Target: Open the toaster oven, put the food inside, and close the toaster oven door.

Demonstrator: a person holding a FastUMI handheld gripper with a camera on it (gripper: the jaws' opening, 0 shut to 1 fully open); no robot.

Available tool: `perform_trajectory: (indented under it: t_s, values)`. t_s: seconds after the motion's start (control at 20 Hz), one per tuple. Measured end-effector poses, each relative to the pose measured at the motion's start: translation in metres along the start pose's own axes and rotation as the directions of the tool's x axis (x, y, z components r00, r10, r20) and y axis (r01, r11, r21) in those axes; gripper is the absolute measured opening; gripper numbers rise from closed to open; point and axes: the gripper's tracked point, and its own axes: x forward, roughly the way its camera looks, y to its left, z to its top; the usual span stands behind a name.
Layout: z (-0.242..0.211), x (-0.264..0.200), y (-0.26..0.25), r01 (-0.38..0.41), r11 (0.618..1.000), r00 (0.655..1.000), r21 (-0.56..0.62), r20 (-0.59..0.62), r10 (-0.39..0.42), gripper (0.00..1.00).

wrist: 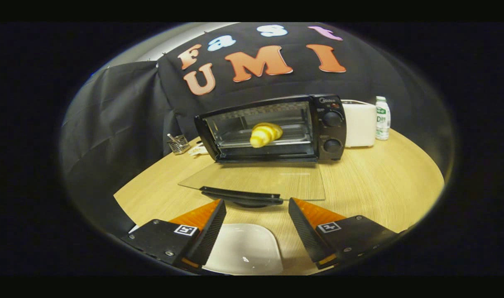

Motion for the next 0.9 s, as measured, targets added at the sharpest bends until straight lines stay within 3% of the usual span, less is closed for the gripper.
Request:
perform_trajectory:
  t_s: [0.2, 0.3, 0.55, 0.75, 0.9]
  values:
    - [-0.010, 0.028, 0.004, -0.013, 0.999, 0.998, 0.033, -0.068, 0.015, 0.90]
    - [-0.003, 0.037, 0.024, -0.072, 0.995, 0.995, 0.068, -0.060, 0.076, 0.90]
    - [0.019, 0.043, 0.060, -0.132, 0.991, 0.991, -0.011, -0.018, 0.132, 0.90]
    - [0.056, 0.063, 0.041, 0.012, 0.988, 0.998, -0.155, 0.057, -0.003, 0.90]
    - [0.084, 0.076, 0.021, 0.108, 0.983, 0.990, -0.149, 0.101, -0.094, 0.90]
